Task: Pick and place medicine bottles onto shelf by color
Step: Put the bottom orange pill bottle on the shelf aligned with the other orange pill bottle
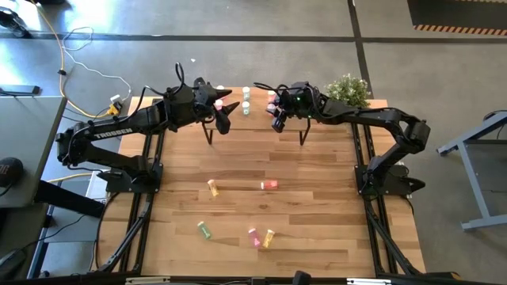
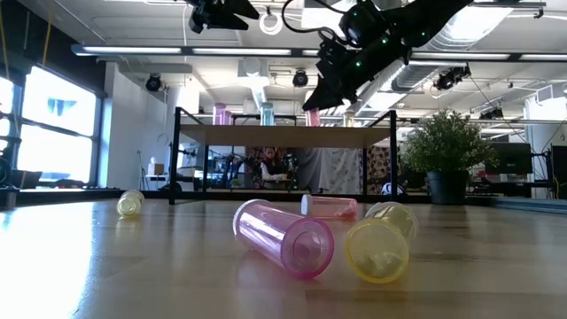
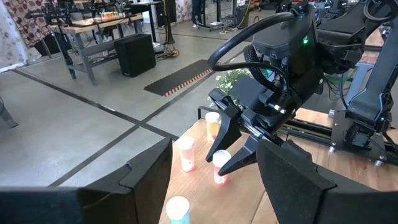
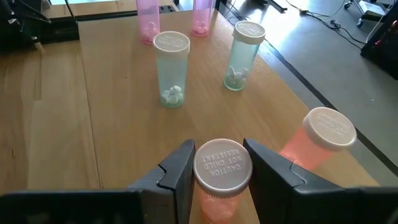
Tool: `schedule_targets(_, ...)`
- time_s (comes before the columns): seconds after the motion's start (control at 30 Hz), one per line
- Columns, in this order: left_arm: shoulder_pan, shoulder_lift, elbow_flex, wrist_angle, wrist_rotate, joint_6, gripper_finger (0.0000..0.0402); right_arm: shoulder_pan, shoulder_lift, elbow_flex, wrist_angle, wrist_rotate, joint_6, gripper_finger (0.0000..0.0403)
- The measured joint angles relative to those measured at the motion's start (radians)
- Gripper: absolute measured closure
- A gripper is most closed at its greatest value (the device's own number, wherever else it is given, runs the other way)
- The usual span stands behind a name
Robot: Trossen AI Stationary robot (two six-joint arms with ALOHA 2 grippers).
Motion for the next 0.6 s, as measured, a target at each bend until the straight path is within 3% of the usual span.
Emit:
schedule_targets(0.4,0.0,0.0,0.0,0.0,0.0,0.0,0.0177,0.0,0.0,0.0,0.006,0.0,0.004,0.0211)
schedule_targets(0.6,0.0,0.0,0.0,0.0,0.0,0.0,0.0177,0.0,0.0,0.0,0.012,0.0,0.003,0.0199)
